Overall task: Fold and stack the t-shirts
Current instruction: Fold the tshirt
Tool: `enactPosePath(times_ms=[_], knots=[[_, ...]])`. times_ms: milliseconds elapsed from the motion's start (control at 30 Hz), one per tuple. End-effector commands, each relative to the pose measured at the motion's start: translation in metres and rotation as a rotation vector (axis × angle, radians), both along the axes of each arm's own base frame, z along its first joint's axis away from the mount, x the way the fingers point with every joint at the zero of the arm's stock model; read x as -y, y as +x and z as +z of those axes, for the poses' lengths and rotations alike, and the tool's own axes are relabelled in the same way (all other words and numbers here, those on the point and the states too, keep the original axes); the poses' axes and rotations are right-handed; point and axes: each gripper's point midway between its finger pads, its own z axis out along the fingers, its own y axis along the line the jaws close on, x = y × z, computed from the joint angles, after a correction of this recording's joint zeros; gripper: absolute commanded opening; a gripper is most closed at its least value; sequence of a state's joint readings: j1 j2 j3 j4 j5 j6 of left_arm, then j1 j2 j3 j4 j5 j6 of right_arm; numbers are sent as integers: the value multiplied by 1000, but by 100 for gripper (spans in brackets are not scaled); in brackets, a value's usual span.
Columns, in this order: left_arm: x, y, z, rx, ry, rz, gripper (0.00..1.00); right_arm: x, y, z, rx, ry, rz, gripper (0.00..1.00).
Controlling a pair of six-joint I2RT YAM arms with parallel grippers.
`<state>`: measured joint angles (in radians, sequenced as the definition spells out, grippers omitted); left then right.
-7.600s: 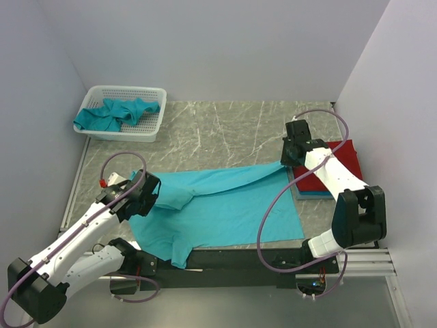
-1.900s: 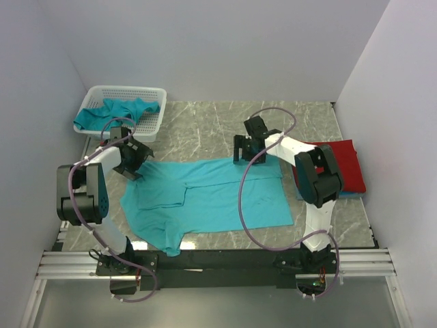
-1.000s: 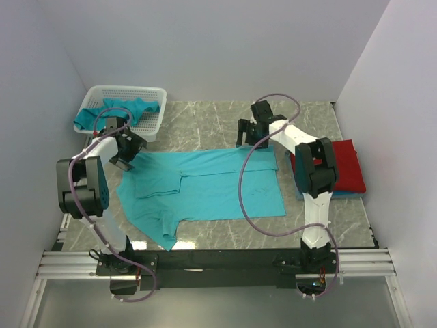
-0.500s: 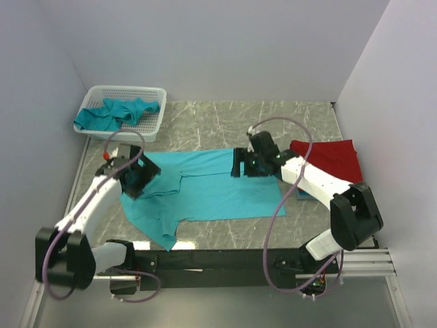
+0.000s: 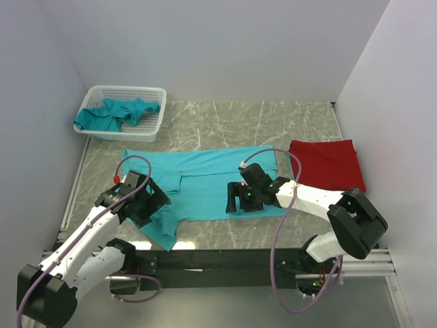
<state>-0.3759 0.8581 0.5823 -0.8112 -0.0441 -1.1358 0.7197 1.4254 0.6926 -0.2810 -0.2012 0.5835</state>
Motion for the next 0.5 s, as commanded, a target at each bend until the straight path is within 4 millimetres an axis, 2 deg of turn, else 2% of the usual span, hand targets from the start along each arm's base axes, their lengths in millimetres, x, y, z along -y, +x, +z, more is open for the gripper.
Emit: enactPosePath(times_ms=[0, 133, 400, 467], knots=[[7, -3, 8, -14, -5, -70, 99, 11, 6, -10, 4, -41, -54, 88], [8, -7, 2, -34, 11, -120, 99, 33, 21, -11, 23, -66, -127, 88], [20, -25, 1, -74, -3, -216, 99, 55, 35, -13, 36, -102, -157, 88], [23, -32, -2, -94, 2, -243, 99, 53, 37, -9, 41, -86, -142, 88]])
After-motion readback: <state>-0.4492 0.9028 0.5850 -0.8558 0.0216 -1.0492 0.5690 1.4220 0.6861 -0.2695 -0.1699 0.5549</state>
